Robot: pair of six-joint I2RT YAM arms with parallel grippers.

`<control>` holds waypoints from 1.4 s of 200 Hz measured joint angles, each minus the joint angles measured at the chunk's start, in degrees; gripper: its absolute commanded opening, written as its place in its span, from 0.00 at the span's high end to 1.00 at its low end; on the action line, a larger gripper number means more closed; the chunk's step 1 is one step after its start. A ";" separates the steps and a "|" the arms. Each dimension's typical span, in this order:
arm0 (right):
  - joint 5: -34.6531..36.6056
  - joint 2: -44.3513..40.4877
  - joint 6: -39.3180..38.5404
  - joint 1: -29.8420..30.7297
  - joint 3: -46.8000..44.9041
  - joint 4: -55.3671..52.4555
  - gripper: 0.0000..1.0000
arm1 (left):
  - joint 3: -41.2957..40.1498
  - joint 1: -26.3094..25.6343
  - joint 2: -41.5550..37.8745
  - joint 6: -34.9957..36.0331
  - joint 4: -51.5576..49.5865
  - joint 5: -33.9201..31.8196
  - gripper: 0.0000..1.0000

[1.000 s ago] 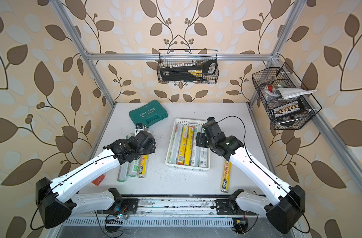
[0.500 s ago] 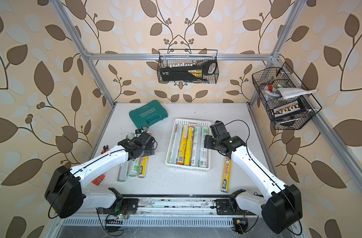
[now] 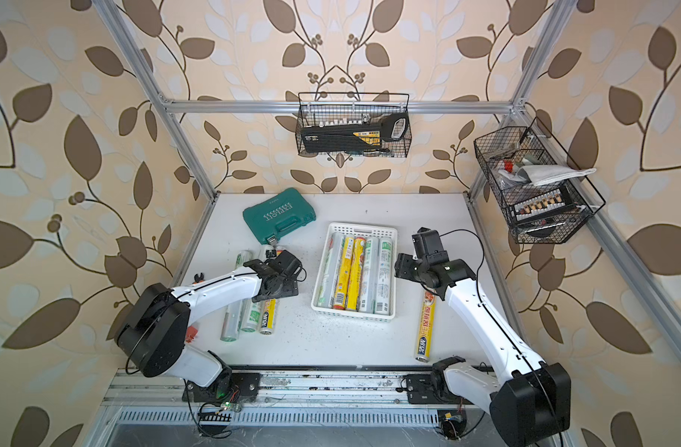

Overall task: Put the plastic wrap into the basket
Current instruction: Pick up the plastic wrap from the center of the board.

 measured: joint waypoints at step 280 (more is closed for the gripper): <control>-5.18 1.22 -0.63 -1.25 -0.02 -1.44 0.31 | -0.94 0.02 5.16 1.33 6.47 5.53 0.39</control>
